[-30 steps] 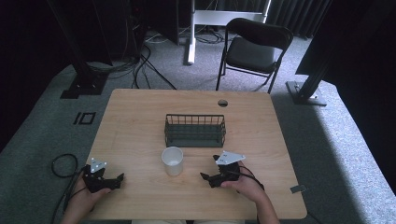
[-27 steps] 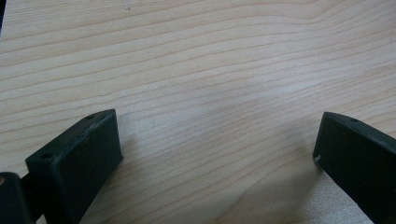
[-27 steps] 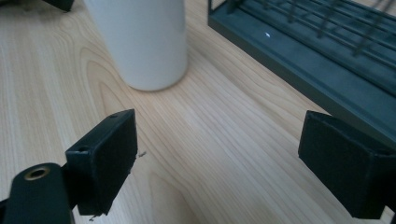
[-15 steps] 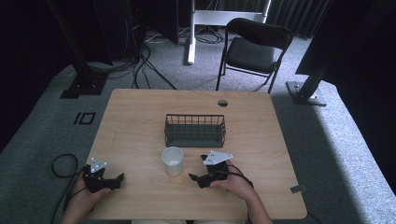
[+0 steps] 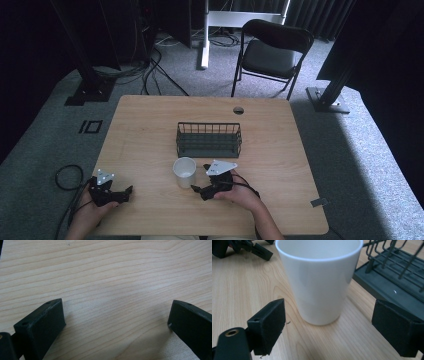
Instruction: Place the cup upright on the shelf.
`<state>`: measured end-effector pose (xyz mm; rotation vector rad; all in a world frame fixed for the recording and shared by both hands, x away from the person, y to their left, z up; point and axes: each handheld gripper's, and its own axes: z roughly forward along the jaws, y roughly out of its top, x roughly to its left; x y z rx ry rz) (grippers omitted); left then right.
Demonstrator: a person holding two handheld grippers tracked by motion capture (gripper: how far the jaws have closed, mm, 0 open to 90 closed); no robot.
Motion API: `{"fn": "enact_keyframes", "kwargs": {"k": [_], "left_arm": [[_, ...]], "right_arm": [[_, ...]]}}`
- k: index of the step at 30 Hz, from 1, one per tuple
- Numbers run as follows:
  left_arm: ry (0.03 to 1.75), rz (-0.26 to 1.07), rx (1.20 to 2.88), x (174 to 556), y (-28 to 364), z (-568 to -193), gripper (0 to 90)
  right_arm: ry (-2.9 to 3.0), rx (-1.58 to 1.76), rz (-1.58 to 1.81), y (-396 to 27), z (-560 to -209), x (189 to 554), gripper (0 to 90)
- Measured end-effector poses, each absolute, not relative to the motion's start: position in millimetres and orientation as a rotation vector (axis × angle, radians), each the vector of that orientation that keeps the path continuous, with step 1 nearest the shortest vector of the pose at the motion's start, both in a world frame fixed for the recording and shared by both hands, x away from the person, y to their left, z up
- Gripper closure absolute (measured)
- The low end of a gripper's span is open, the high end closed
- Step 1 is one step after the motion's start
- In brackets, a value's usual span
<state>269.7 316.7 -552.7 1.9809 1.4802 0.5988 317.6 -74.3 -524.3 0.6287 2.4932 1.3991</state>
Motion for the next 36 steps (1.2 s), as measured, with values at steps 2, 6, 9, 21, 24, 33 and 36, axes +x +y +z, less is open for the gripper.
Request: {"fn": "enact_keyframes", "kwargs": {"k": [2,6,9,21,24,33,36], "left_arm": [[1.48,0.599,1.981,269.7,316.7,-552.7,1.2],[1.48,0.599,1.981,269.8,316.8,-552.7,1.2],[1.481,0.599,1.979,269.8,316.7,-552.8,1.2],[1.481,0.599,1.979,269.7,316.7,-552.8,1.2],[1.481,0.598,1.98,269.7,316.7,-552.7,1.2],[1.48,0.598,1.98,269.7,316.7,-552.7,1.2],[1.481,0.598,1.98,269.7,316.7,-552.7,1.2]], "right_arm": [[2.489,0.617,1.413,-70.7,-523.1,318.3,11.6],[2.481,0.6,1.433,-64.1,-520.2,319.3,11.6],[2.473,0.594,1.452,-59.8,-518.1,320.1,11.5],[2.445,0.561,1.474,-46.9,-515.5,324.7,11.5],[2.424,0.557,1.496,-42.7,-512.4,327.0,11.5],[2.419,0.559,1.502,-34.1,-511.4,327.8,14.1],[2.416,0.589,1.485,-33.2,-510.8,328.3,19.5]]}}
